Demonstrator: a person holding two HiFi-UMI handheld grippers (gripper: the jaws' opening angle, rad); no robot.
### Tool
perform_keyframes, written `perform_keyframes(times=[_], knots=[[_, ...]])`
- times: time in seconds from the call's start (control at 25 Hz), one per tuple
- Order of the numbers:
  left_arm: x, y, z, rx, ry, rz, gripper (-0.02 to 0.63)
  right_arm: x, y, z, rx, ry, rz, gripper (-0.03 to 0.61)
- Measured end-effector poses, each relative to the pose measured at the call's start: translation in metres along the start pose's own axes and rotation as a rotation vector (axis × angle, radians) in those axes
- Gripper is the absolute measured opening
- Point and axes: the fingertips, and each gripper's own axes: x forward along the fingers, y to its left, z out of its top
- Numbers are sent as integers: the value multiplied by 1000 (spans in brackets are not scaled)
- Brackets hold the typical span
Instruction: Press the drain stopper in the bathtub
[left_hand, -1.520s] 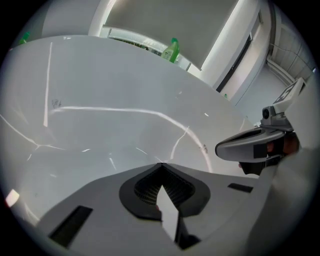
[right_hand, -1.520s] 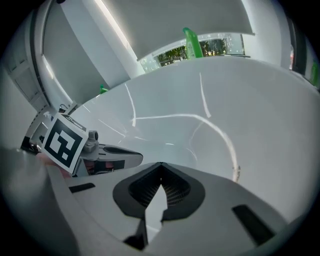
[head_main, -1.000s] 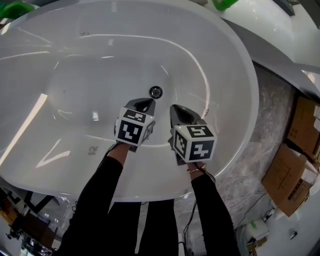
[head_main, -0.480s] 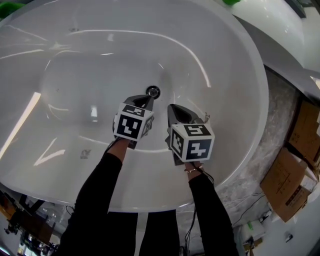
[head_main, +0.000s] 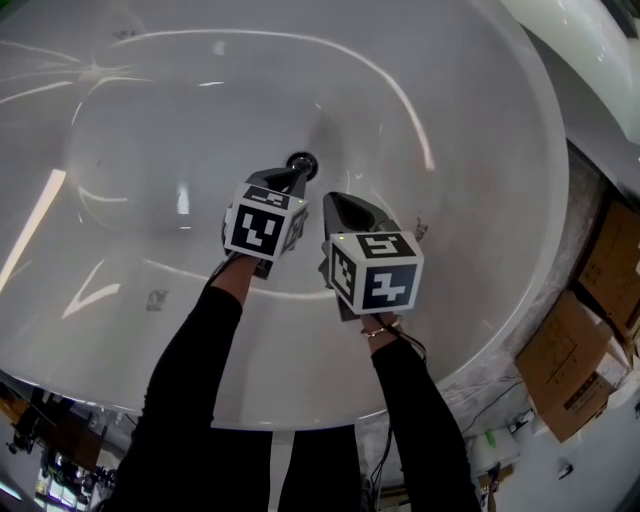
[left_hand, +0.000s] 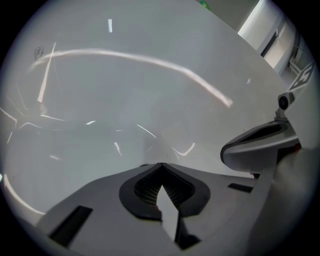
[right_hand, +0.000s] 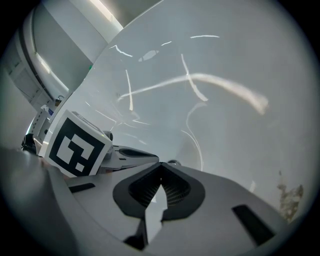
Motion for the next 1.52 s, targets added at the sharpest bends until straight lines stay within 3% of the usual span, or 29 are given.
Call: perform_keyframes(times=[1.2,1.52], knots=[[67,28,-35,-54,77,17,8,71,-28,-16,-9,111,22,2],[75,30,-37,-71,78,20,8,86,-37,-25,56,126,49,2]])
